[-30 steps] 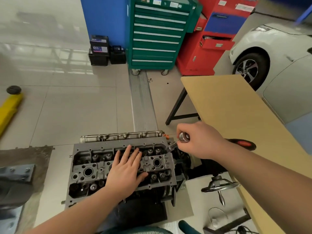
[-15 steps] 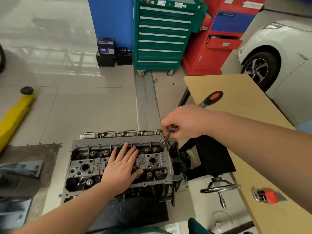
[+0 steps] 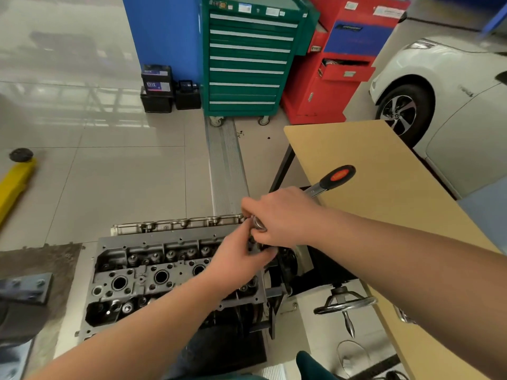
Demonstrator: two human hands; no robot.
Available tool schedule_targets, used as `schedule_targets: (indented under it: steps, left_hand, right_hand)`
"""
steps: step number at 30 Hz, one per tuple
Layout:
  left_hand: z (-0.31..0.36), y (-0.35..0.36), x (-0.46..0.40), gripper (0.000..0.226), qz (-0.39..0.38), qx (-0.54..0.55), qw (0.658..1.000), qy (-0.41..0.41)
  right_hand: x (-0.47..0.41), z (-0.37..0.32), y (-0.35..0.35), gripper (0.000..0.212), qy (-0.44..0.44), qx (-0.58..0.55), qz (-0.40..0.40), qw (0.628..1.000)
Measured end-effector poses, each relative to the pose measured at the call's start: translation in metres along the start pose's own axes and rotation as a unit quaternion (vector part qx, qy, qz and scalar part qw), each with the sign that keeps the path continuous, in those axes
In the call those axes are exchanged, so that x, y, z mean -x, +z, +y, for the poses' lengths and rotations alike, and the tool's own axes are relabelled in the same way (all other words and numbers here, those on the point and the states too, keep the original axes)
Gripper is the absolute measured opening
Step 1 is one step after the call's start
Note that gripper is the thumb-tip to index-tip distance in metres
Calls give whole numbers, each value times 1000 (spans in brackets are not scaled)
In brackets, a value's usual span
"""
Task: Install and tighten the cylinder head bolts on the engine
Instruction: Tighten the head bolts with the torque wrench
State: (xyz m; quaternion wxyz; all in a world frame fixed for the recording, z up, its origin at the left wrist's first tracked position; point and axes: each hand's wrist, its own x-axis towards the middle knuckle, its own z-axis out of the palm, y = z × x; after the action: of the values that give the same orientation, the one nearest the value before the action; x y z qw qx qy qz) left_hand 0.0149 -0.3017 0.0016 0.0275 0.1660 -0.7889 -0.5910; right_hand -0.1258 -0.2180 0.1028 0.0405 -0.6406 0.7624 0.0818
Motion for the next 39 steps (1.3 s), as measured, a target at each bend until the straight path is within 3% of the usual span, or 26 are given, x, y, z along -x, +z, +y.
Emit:
schedule_targets:
  steps: [2, 5, 6, 9, 13, 15, 17, 18, 20, 23, 26, 30, 36, 39]
  left_hand:
    - [22, 14, -17, 35, 9, 90, 995, -34]
    - [24, 19, -29, 15, 0, 139, 990, -20]
    - [22, 19, -32, 13, -1, 163, 987, -16]
    - [21, 14, -32, 22, -14, 174, 984, -23]
    - [24, 5, -24, 41, -47, 203, 978, 24]
    - [35, 4, -22, 52, 13, 218, 974, 66]
    - [53, 14, -27, 41, 107, 211, 968, 78]
    - [64, 22, -32, 32, 165, 201, 964, 60]
    - [78, 39, -41, 36, 273, 182, 944, -3]
    - [80, 50, -49, 47, 347, 184, 919, -28]
    - [77, 38, -55, 51, 332, 182, 925, -26]
    - [68, 21, -55, 53, 238, 157, 959, 2]
    - [73, 17, -42, 46, 191, 192, 963, 15]
    - [60, 11, -23, 35, 125, 228, 965, 45]
  right_hand:
    - [7, 7, 1, 42, -1, -38, 5, 999]
    - [18, 28, -6, 78, 17, -165, -62, 984]
    - [21, 36, -9, 82, 18, -160, -74, 984]
    - [32, 59, -13, 75, 3, -32, -75, 997]
    - [45, 61, 0, 59, -7, 10, -15, 1000]
    - [45, 57, 8, 48, -11, 26, 30, 999]
    - [43, 55, 9, 52, -14, 23, 51, 998]
    - [43, 55, 9, 55, -16, 19, 56, 998]
    - [44, 55, 9, 55, -14, 14, 57, 998]
    - [46, 56, 8, 53, -1, 20, 61, 998]
    - [44, 46, 8, 53, 25, 20, 76, 997]
    - [54, 24, 21, 58, 107, 21, 104, 989]
    - [55, 26, 16, 71, 83, 42, 92, 991]
    - [57, 36, 14, 79, 62, 26, 78, 995]
